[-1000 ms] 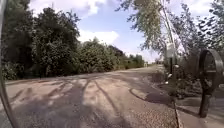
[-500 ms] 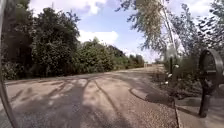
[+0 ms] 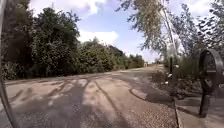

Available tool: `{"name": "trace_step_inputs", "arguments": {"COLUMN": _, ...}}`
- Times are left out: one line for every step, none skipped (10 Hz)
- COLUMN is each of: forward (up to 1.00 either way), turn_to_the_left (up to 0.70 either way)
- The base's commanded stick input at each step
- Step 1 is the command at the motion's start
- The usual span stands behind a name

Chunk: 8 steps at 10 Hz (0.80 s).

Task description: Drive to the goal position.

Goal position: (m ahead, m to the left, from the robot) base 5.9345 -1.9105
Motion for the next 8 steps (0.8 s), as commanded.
{"name": "trace_step_inputs", "arguments": {"forward": 0.04, "turn_to_the_left": 0.00}}
{"name": "trace_step_inputs", "arguments": {"forward": 0.04, "turn_to_the_left": 0.00}}
{"name": "trace_step_inputs", "arguments": {"forward": 0.04, "turn_to_the_left": 0.00}}
{"name": "trace_step_inputs", "arguments": {"forward": 0.04, "turn_to_the_left": 0.00}}
{"name": "trace_step_inputs", "arguments": {"forward": 0.04, "turn_to_the_left": 0.00}}
{"name": "trace_step_inputs", "arguments": {"forward": 0.04, "turn_to_the_left": 0.00}}
{"name": "trace_step_inputs", "arguments": {"forward": 0.04, "turn_to_the_left": 0.00}}
{"name": "trace_step_inputs", "arguments": {"forward": 0.04, "turn_to_the_left": 0.00}}
